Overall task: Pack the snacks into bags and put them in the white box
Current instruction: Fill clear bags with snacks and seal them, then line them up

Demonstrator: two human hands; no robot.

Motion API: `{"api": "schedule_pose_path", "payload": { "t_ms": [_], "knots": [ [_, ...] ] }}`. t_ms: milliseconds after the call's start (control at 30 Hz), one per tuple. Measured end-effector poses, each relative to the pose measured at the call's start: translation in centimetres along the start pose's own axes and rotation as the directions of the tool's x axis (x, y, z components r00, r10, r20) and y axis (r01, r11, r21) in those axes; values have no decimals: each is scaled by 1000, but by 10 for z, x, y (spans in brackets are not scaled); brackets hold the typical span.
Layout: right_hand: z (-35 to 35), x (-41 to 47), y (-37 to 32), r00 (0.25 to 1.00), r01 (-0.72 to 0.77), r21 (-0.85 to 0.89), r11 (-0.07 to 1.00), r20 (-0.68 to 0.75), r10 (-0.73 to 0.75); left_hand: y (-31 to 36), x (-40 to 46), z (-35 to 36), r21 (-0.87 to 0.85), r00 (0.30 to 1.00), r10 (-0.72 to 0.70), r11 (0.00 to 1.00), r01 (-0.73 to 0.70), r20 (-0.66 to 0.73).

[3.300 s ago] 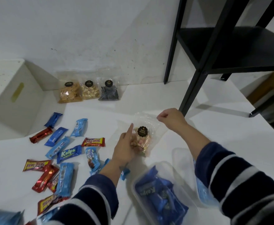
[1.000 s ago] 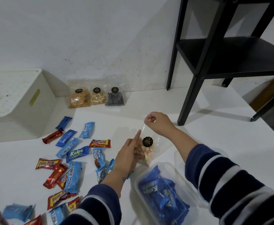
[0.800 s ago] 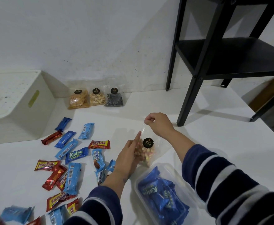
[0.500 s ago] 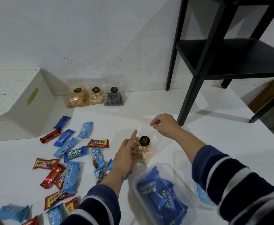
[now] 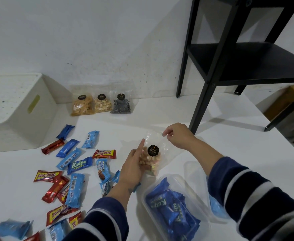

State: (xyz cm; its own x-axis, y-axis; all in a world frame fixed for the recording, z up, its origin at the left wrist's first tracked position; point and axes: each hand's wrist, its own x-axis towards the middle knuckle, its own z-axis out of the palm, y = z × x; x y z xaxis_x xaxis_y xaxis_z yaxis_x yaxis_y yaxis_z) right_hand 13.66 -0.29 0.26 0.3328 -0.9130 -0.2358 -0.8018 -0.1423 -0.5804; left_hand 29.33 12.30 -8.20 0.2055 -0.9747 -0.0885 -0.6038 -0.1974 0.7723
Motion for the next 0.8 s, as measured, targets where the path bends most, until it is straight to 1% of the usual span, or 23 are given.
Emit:
{"api": "schedule_pose_path", "payload": {
  "t_ms": [167, 233, 267, 300, 333, 400, 467, 600, 700, 800],
  "knots": [
    [10, -4, 1, 996, -27, 28, 999, -80, 30, 0, 1, 1, 1, 1000, 10, 1000, -10, 9],
    [9, -6, 1, 994, -22, 53, 998, -103, 27, 5, 3, 0, 14, 998, 27, 1000, -26, -58],
    [9, -7, -1, 993, -8, 65, 998, -116, 15, 10, 5, -1, -6, 992, 45, 999, -47, -116],
    [8, -8, -2, 992, 16, 72, 997, -124, -7, 17, 7, -3, -59, 985, 52, 996, -62, -167],
    [7, -9, -4, 992, 47, 78, 996, -121, -37, 27, 9, -5, -136, 980, 29, 989, -56, -196],
    [6, -12, -9, 991, 106, 89, 990, -91, -98, 46, 17, -10, -308, 979, -70, 951, 8, -190],
    [7, -17, -14, 988, 147, 98, 984, -70, -141, 57, 25, -14, -401, 975, -132, 915, 50, -178],
    [9, -20, -15, 985, 170, 142, 975, -58, -163, 62, 31, -15, -464, 966, -176, 883, 70, -189],
    [9, -20, -13, 989, 144, 187, 972, -51, -137, 63, 29, -14, -499, 971, -160, 865, 51, -178],
    [11, -16, -12, 993, 96, 180, 979, -82, -82, 61, 30, -12, -490, 974, -150, 870, 48, -172]
  ]
}}
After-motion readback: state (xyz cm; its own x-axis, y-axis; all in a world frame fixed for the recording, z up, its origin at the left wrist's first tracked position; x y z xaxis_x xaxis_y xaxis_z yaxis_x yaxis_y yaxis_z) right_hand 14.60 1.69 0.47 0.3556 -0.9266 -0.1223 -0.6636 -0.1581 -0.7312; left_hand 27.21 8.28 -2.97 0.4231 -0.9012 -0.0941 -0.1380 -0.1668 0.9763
